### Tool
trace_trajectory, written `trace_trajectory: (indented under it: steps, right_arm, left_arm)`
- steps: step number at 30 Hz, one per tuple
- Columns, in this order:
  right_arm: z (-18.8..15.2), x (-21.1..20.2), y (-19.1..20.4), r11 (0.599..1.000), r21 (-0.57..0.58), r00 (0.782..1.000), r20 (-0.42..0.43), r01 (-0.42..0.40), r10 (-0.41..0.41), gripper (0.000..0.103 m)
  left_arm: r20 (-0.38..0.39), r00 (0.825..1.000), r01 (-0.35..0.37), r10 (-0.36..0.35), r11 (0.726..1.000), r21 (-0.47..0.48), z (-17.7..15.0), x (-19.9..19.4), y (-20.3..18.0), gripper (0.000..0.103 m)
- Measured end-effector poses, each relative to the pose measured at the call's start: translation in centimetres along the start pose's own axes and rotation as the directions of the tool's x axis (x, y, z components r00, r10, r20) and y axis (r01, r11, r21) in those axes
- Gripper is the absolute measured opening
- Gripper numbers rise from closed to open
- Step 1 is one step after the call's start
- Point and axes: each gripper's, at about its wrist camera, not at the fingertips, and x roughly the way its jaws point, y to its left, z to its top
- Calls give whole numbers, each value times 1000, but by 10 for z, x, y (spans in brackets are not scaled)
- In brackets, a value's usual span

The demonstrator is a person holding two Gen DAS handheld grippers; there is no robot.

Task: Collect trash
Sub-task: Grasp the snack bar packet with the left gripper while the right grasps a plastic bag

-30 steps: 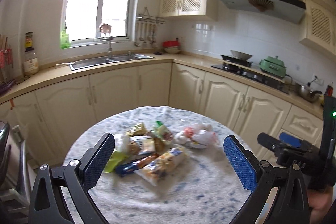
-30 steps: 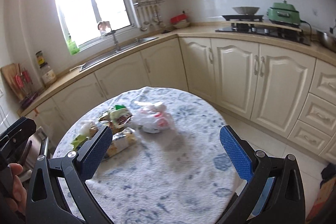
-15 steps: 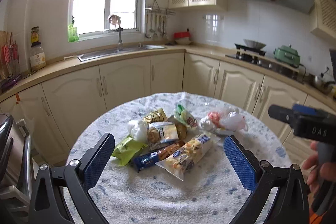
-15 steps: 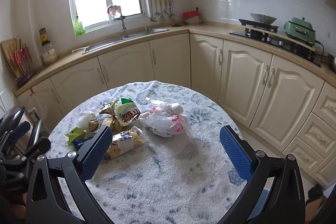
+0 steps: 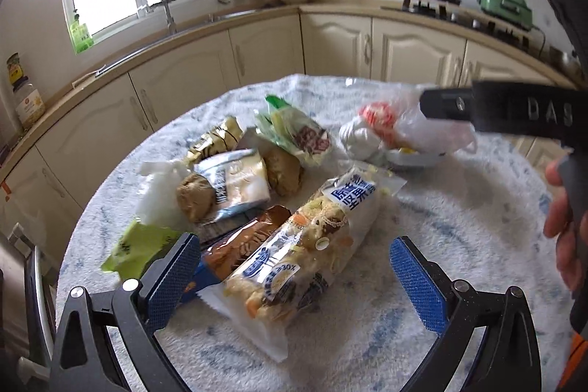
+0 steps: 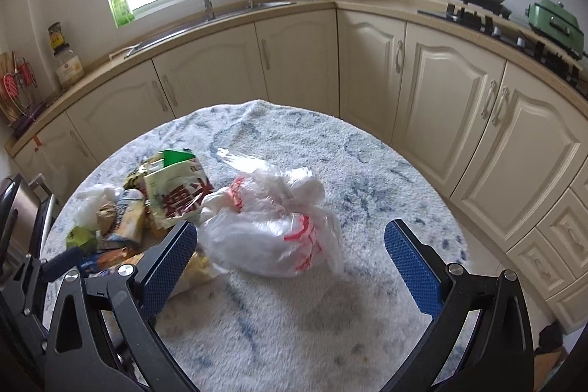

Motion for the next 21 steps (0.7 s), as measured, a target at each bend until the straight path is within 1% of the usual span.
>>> trace_trajectory:
  steps: [1, 2, 4, 5, 6, 7, 8, 10, 11, 12, 13, 14, 15, 16, 17, 18, 21]
  right_arm:
    - [3, 8, -2, 1000, 5, 1000, -10, -1, 1, 103]
    - [5, 13, -3, 1000, 6, 1000, -15, 0, 0, 103]
    - [9, 31, -5, 1000, -3, 999, -49, -3, 3, 103]
    - [10, 39, -5, 1000, -6, 998, -68, -16, 15, 101]
    - [10, 47, -6, 999, -1, 995, -89, -39, 39, 89]
    - [9, 53, -8, 998, 11, 992, -108, -69, 70, 74]
    - [8, 55, -8, 996, 18, 990, -109, -84, 86, 72]
    - [6, 53, -5, 995, 4, 990, -102, -96, 96, 64]
    - [4, 51, -5, 995, 1, 990, -99, -97, 97, 60]
    - [3, 48, -6, 994, 6, 990, -93, -106, 106, 55]
    - [1, 44, -8, 993, 14, 990, -86, -114, 115, 54]
    - [-2, 38, -10, 993, 18, 991, -76, -113, 114, 53]
    - [-3, 34, -11, 994, 21, 991, -69, -111, 113, 52]
    - [-5, 28, -14, 993, 28, 991, -59, -115, 117, 52]
    - [-8, 20, -16, 992, 33, 992, -47, -118, 119, 52]
    - [-10, 13, -17, 993, 32, 993, -38, -115, 116, 52]
    - [-16, -8, -19, 991, 33, 992, -12, -126, 127, 52]
  left_arm:
    - [-15, 1000, -1, 1, 1000, 3, 4, 9, 0, 100]
    - [-48, 999, 6, -6, 1000, 3, 9, 19, -1, 98]
    - [-58, 998, -4, 5, 1000, 10, 19, 26, -1, 93]
    - [-60, 998, -1, 2, 1000, 14, 24, 30, -2, 91]
    - [-59, 998, 2, -1, 1000, 18, 28, 34, -2, 87]
    - [-64, 998, 0, 1, 1000, 23, 31, 38, -3, 84]
    - [-69, 998, 5, -3, 1000, 29, 35, 42, -3, 75]
    - [-71, 997, 3, 0, 999, 44, 38, 47, -6, 67]
    - [-69, 998, 2, 1, 999, 47, 39, 49, -7, 61]
    - [-69, 998, 12, -9, 999, 42, 41, 51, -6, 57]
    - [-72, 997, 22, -20, 999, 34, 43, 53, -4, 54]
    - [-75, 997, 33, -31, 999, 25, 41, 54, -5, 48]
    - [-84, 995, 57, -56, 998, 10, 41, 55, -2, 38]
    - [-84, 993, 82, -83, 997, -10, 40, 54, 1, 36]
    - [-86, 992, 86, -87, 996, -16, 40, 54, 4, 31]
    - [-86, 992, 88, -89, 996, -21, 40, 54, 6, 28]
    - [-89, 987, 128, -135, 989, -75, 39, 50, 17, 28]
